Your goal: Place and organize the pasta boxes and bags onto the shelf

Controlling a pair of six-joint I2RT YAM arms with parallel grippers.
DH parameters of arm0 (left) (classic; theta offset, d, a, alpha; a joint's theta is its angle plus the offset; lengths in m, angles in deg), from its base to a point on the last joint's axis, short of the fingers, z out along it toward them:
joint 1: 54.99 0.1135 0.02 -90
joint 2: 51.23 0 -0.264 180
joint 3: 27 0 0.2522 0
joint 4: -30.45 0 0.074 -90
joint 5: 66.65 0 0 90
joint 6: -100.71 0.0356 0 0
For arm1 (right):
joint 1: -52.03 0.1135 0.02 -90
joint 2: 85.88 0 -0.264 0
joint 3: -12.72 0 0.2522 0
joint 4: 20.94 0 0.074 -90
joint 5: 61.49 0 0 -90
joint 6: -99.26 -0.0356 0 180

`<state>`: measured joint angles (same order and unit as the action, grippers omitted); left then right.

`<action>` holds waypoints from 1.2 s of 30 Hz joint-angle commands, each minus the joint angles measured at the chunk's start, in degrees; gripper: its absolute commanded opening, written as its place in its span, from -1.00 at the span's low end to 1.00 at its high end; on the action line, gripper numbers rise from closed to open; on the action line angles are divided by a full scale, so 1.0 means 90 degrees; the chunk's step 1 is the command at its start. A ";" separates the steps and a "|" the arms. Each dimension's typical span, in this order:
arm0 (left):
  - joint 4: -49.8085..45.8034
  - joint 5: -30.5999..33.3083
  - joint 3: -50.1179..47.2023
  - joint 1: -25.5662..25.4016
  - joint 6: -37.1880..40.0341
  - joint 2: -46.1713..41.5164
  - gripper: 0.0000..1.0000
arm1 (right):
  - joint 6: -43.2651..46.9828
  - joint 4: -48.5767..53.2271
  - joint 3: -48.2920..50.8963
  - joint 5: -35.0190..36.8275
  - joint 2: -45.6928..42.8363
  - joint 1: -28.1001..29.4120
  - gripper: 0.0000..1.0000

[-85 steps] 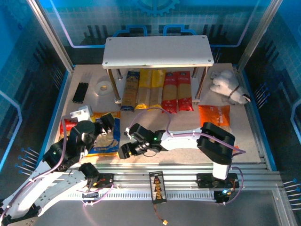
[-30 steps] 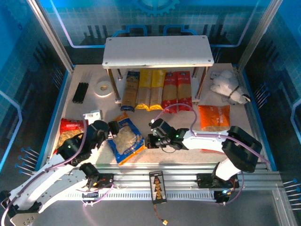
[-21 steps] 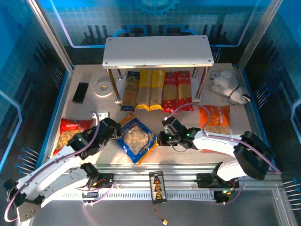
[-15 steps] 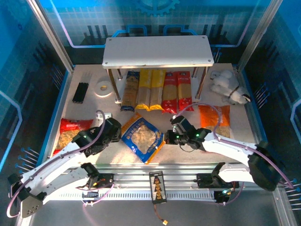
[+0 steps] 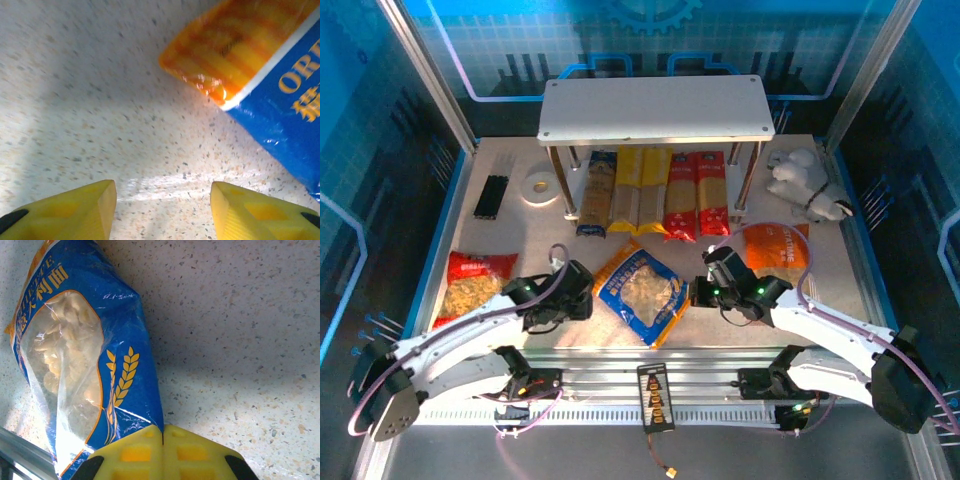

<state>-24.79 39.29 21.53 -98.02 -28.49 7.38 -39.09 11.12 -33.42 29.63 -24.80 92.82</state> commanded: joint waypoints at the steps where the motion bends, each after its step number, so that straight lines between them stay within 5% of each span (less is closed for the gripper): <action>1: 0.0673 -0.0479 -0.0164 -0.0188 -0.0274 0.0461 0.08 | 0.0080 -0.0028 0.0066 -0.0026 -0.0163 -0.0072 -1.00; 21: 0.2144 -0.0025 0.0197 -0.0207 -0.0069 0.2530 0.33 | -0.0035 0.0210 0.0272 -0.0361 -0.0546 0.0046 -1.00; 36: 0.2381 0.0245 0.1020 0.0490 0.0611 0.2844 0.48 | -0.0239 -0.0092 0.0353 -0.0498 0.0045 0.0504 -0.96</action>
<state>-6.51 40.47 28.65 -94.12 -24.91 32.74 -40.23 11.41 -30.91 25.94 -25.08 96.45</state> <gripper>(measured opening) 0.737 0.065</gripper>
